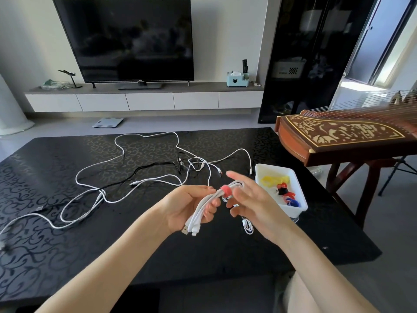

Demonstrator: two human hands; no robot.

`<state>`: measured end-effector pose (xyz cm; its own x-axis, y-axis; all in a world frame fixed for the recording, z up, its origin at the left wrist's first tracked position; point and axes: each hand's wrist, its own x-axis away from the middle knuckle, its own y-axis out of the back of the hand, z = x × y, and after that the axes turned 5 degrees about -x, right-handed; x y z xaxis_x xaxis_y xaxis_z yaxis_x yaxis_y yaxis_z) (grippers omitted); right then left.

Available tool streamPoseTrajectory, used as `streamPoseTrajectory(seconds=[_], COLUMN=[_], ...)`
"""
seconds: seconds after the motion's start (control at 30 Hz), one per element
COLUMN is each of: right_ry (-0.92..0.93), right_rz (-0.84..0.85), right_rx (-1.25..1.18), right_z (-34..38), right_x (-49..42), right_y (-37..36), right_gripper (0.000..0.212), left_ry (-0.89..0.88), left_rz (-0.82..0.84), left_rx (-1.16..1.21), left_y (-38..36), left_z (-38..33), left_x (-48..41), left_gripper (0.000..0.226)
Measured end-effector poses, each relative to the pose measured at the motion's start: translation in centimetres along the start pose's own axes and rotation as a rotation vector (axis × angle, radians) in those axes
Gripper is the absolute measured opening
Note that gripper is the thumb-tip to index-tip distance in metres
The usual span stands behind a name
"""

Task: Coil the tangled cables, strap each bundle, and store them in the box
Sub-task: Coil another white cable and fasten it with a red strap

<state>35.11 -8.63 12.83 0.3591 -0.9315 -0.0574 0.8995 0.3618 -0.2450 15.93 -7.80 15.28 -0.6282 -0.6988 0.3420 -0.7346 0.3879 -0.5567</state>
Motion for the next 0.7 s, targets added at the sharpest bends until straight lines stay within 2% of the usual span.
streamPoseTrajectory(seconds=[0.1, 0.17, 0.23, 0.3, 0.33, 0.43, 0.6, 0.7], right_ry=[0.032, -0.044, -0.204, -0.353, -0.41, -0.546, -0.617, -0.632], right_rz=[-0.016, -0.093, -0.199, -0.281, -0.309, -0.325, -0.361, -0.355], right_rx=[-0.068, -0.228, -0.487, -0.734, -0.818, -1.03, -1.278, -1.246], right_z=[0.1, 0.1, -0.5, -1.0, -1.3, -2.2, -3.3, -4.0], right_x=[-0.3, -0.4, -0.5, -0.5, -0.4, -0.5, -0.5, -0.2], right_y=[0.2, 0.0, 0.1, 0.0, -0.1, -0.2, 0.9, 1.8], right_gripper=[0.026, 0.016, 0.014, 0.015, 0.015, 0.017, 0.017, 0.022], left_ry=[0.096, 0.057, -0.08, -0.28, -0.373, -0.501, -0.403, -0.418], left_rz=[0.054, 0.101, -0.037, -0.277, -0.321, -0.221, -0.057, -0.15], left_rx=[0.066, 0.098, -0.089, -0.441, -0.544, -0.534, -0.536, -0.54], left_y=[0.5, 1.1, 1.8, 2.6, 2.7, 2.2, 1.3, 0.3], left_z=[-0.3, -0.2, 0.7, 1.9, 2.3, 2.7, 2.6, 2.5], left_x=[-0.5, -0.7, -1.4, -2.3, -2.7, -3.9, -5.7, -7.6], left_gripper=[0.027, 0.032, 0.034, 0.036, 0.039, 0.036, 0.046, 0.019])
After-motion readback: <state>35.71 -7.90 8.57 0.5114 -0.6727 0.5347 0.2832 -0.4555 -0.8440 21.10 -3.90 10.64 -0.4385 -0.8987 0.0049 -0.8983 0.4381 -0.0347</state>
